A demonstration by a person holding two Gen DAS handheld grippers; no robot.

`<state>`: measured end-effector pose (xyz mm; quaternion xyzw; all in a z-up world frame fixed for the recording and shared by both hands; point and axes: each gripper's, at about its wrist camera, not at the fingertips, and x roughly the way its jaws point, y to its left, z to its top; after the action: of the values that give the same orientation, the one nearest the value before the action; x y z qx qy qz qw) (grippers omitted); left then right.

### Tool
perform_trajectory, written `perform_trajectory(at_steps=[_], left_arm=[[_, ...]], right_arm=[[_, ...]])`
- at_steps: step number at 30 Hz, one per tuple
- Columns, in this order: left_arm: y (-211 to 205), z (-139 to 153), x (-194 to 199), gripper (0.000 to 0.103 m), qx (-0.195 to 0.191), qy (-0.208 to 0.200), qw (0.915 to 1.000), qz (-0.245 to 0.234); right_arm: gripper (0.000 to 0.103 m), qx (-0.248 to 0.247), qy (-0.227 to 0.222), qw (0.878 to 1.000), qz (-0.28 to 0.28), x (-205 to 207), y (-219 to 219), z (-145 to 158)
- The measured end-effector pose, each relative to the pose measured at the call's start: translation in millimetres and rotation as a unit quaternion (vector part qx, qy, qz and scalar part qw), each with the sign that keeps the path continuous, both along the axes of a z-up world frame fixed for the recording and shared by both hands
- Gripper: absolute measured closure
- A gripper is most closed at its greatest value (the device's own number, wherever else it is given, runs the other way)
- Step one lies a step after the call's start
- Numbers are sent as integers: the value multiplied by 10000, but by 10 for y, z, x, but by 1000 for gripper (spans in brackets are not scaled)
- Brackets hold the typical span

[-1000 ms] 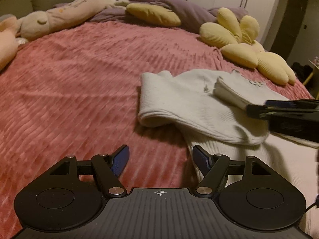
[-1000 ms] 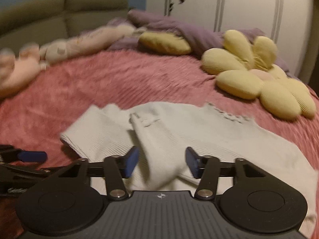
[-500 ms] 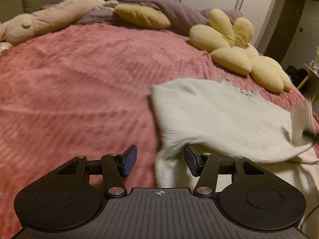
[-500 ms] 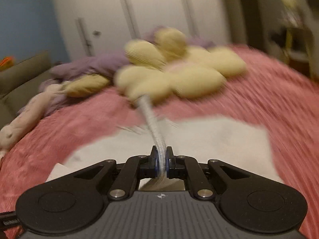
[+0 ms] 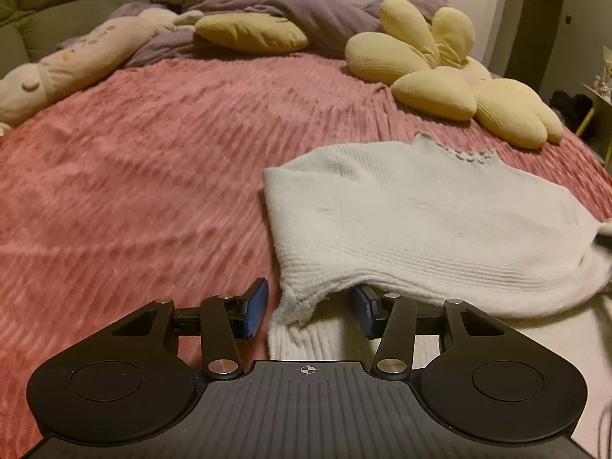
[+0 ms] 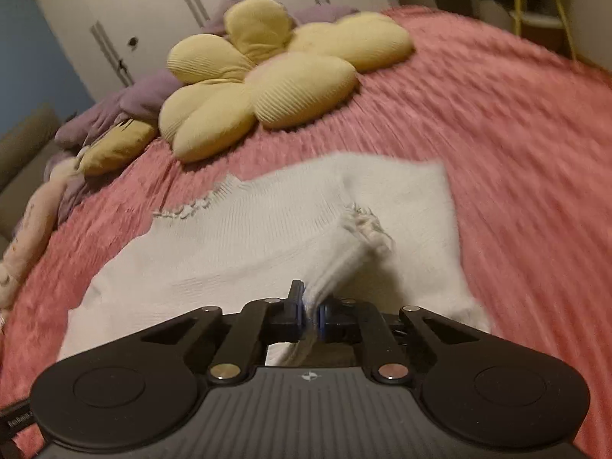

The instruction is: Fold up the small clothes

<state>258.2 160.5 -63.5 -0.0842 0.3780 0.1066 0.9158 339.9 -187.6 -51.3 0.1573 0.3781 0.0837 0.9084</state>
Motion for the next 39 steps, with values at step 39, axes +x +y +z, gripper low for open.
perform_trajectory(at_steps=[39], left_arm=[[-234,304,49,51,128,-413,9982,-421]], right_arm=[[75,-1386,-654,9861,-637,-193,-325,164]])
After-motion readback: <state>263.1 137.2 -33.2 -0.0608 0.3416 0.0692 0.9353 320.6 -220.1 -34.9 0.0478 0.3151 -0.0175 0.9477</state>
